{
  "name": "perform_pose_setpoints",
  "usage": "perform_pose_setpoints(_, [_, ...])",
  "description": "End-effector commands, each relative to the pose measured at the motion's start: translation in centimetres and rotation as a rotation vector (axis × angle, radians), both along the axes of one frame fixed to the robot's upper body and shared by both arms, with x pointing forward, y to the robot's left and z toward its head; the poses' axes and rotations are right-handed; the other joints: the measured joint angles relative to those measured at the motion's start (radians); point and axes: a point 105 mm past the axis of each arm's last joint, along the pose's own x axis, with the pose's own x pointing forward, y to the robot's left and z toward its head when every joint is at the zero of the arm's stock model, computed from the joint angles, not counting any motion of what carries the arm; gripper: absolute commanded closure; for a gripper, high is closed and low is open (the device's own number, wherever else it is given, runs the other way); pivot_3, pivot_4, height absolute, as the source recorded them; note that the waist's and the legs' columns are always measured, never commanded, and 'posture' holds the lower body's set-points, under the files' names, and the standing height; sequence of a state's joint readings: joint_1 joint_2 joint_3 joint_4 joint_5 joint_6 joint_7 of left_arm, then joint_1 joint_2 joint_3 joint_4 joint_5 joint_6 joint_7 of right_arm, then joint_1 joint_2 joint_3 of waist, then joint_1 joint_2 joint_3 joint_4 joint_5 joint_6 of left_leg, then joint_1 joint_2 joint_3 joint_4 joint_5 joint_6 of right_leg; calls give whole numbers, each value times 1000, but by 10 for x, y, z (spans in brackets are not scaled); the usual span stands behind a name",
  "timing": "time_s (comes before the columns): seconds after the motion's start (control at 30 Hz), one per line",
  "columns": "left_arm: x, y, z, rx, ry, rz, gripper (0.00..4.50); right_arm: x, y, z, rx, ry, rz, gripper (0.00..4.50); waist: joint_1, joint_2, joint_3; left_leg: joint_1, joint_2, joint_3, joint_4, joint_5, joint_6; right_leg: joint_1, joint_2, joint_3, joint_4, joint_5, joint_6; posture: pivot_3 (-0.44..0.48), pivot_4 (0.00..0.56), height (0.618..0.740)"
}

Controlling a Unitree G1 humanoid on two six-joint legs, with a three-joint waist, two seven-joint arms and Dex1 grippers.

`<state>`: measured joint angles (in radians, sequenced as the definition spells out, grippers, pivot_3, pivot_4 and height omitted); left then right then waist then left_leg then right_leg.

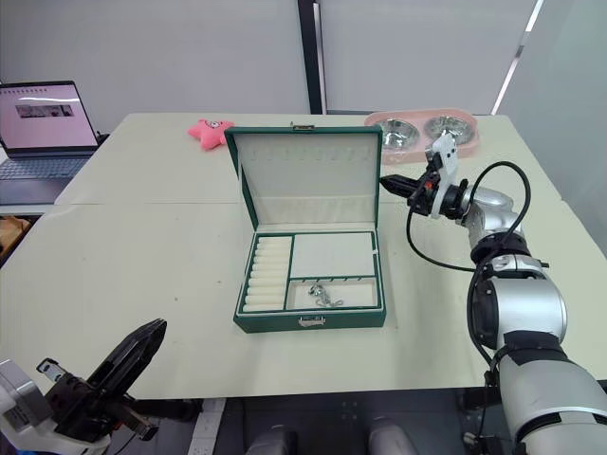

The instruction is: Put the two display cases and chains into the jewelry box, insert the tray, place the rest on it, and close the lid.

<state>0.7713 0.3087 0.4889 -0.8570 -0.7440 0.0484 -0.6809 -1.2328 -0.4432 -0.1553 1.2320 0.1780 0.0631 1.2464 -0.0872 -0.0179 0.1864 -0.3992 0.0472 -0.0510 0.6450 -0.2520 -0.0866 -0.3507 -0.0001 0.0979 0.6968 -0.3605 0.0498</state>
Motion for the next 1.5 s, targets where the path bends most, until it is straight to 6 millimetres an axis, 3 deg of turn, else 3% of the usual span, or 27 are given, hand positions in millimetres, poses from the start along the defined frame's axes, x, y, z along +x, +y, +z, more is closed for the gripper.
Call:
perform_pose_setpoints(0.03, [1,-3,5,10,-27,-16,4500,-12,4,19,8,-20,118,4490,-1,0,0,0,0,0,0,0,0,0,0,0,0,0,0,0,150,740])
perform_pose_setpoints(0.27, [4,-1,5,15,-28,-21,4500,-23,4,10,-54,-1,206,4490,-5,1,0,0,0,0,0,0,0,0,1,0,0,0,0,0,150,740])
perform_pose_setpoints(0.53, [4,1,2,12,-20,-17,4500,-54,-4,-22,-227,99,373,4490,-3,1,0,0,0,0,0,0,0,0,0,0,0,0,0,0,150,740])
perform_pose_setpoints(0.8, [9,14,-3,10,52,5,4500,-53,-38,-14,-194,64,197,4490,4,1,1,0,0,-1,0,0,0,0,0,-1,0,0,0,0,150,740])
perform_pose_setpoints(0.87, [16,24,-6,30,109,14,4500,-54,-51,-13,-174,44,123,4100,7,1,1,0,0,-1,0,0,0,0,0,-1,0,0,0,0,150,740])
perform_pose_setpoints(1.0, [35,64,-14,38,203,115,3635,-66,-84,-22,-180,48,-26,3190,15,1,1,0,-1,-3,0,0,0,1,0,-2,0,0,0,0,150,740])
perform_pose_setpoints(1.13, [52,92,-19,46,235,166,2364,-79,-108,-30,-182,47,-129,2034,15,1,1,0,-1,-1,0,0,0,0,0,-1,0,0,0,0,150,740])
perform_pose_setpoints(1.33, [84,115,-29,62,258,221,440,-98,-139,-52,-212,37,-289,206,15,1,1,1,0,-2,0,0,0,1,1,-2,1,0,0,0,150,740])
perform_pose_setpoints(1.4, [93,122,-30,74,252,234,18,-106,-147,-65,-204,42,-352,0,21,1,1,0,0,-2,0,0,0,1,1,-2,1,0,0,0,150,740])
perform_pose_setpoints(1.5, [103,130,-34,100,251,235,18,-114,-153,-81,-180,48,-421,0,23,1,1,0,0,-1,0,0,0,1,1,-1,1,0,0,0,150,740])
